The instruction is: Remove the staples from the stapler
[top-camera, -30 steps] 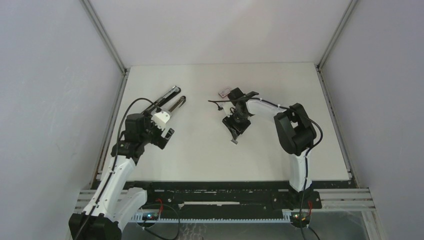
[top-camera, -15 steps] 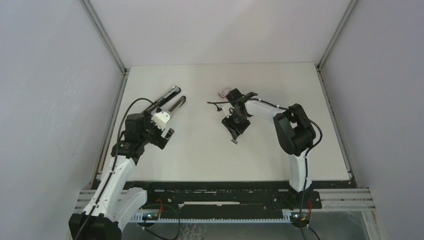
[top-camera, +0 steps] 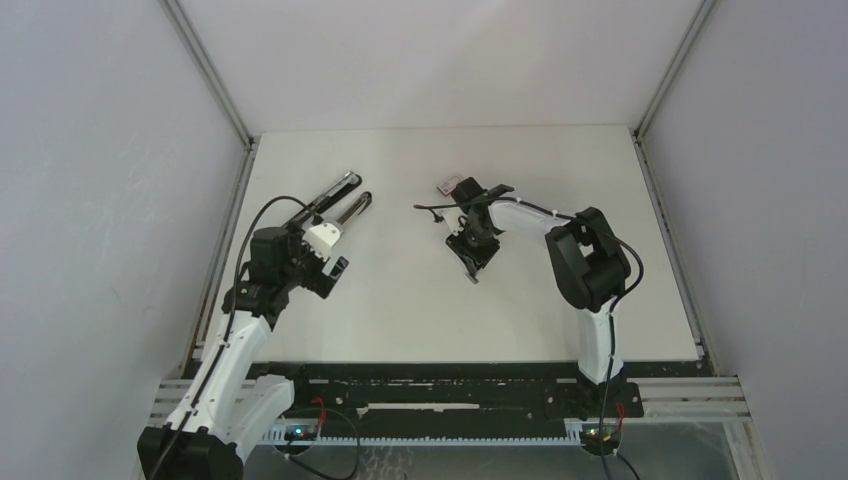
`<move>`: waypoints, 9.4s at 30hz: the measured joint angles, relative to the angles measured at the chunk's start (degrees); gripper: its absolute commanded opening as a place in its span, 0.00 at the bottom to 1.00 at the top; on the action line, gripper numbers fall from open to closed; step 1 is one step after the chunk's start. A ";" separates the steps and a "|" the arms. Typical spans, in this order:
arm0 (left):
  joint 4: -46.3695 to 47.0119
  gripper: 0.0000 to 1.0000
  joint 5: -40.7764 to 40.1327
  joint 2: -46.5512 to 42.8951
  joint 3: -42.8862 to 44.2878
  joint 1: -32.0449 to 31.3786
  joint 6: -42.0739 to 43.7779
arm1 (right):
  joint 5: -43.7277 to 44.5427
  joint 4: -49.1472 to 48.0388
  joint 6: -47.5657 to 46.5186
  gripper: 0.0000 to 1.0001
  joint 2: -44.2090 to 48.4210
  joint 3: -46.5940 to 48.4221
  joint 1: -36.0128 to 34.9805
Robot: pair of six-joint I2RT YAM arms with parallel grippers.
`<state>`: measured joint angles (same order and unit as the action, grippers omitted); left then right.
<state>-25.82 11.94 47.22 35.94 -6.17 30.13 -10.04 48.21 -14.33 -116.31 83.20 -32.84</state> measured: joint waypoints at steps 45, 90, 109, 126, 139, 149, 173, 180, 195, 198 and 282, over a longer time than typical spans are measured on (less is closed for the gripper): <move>0.00 1.00 0.00 -0.07 0.00 0.00 0.00 | -8.00 1.05 -0.96 0.33 -0.81 0.90 3.96; 0.00 1.00 -0.02 -0.66 -0.70 0.00 0.02 | -7.85 1.49 -1.05 0.18 -1.14 0.87 5.25; 0.00 1.00 0.00 -1.27 -0.70 0.00 0.00 | -8.11 1.81 -1.07 0.17 -1.68 1.25 5.46; -0.02 1.00 0.00 -1.29 -0.70 0.00 0.00 | -14.01 4.46 -0.04 0.13 -4.63 3.82 9.01; 0.00 1.00 0.00 -1.29 -0.70 0.00 0.00 | -21.64 7.34 1.81 0.04 -7.34 4.52 12.24; -0.02 1.00 0.00 -1.42 -0.70 0.00 0.00 | -21.75 9.09 2.62 0.09 -7.67 4.52 12.22; -0.02 1.00 0.00 -1.53 -0.70 0.00 0.00 | -21.40 10.43 3.72 0.00 -7.78 4.50 14.08; -0.02 1.00 0.00 -1.66 -0.70 0.00 0.00 | -21.64 10.80 4.17 0.14 -7.82 4.52 14.19; -0.02 1.00 0.00 -1.88 -0.70 0.00 0.00 | -22.45 11.63 4.20 0.17 -7.85 4.52 15.08; -0.02 1.00 0.00 -1.88 -0.70 0.00 0.00 | -22.86 11.69 4.15 0.23 -7.85 4.52 15.43; -0.02 1.00 0.00 -1.86 -0.70 0.00 0.00 | -22.75 11.61 6.86 0.21 -8.28 4.74 15.41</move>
<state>-25.85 11.94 45.36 35.24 -6.17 30.13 -32.80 59.81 -7.46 -124.60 87.94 -17.43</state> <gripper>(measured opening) 0.996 0.209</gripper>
